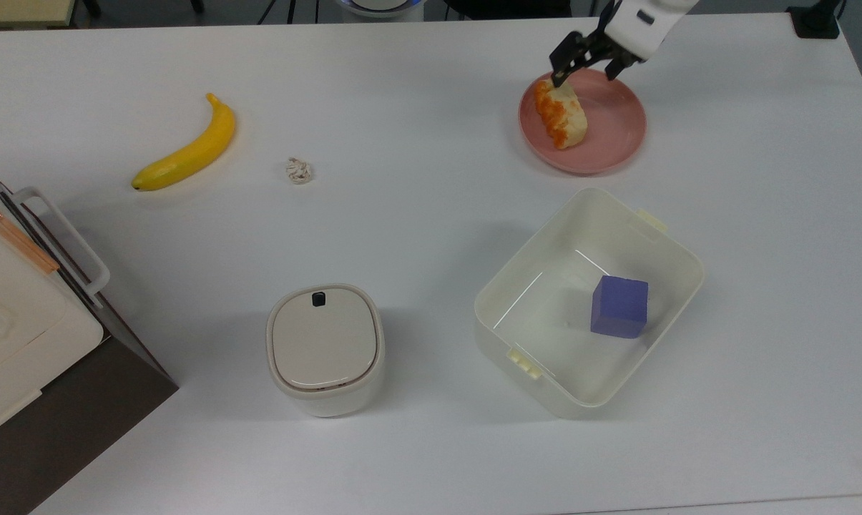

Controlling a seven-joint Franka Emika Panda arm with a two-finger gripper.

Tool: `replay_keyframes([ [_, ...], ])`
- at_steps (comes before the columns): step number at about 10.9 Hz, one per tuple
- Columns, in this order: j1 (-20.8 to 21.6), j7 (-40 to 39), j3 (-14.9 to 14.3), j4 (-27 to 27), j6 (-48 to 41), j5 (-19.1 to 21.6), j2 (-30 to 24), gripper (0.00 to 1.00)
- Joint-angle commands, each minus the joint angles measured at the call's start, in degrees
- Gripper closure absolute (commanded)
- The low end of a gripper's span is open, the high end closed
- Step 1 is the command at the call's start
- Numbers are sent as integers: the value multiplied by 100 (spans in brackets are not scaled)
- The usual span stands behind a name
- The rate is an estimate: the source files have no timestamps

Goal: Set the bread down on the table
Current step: 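Lower the gripper onto the bread and close it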

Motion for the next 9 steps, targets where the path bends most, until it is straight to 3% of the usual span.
replay_keyframes([
  [1,-209,75,-43,-28,260,-374,261,0],
  [3,-271,75,-52,-45,269,-436,349,0],
  [4,-245,101,-52,-54,261,-489,393,6],
  [5,-236,101,-52,-54,261,-559,437,63],
  [6,-218,101,-52,-63,261,-629,464,100],
  [9,-288,-301,-60,42,156,-710,351,100],
])
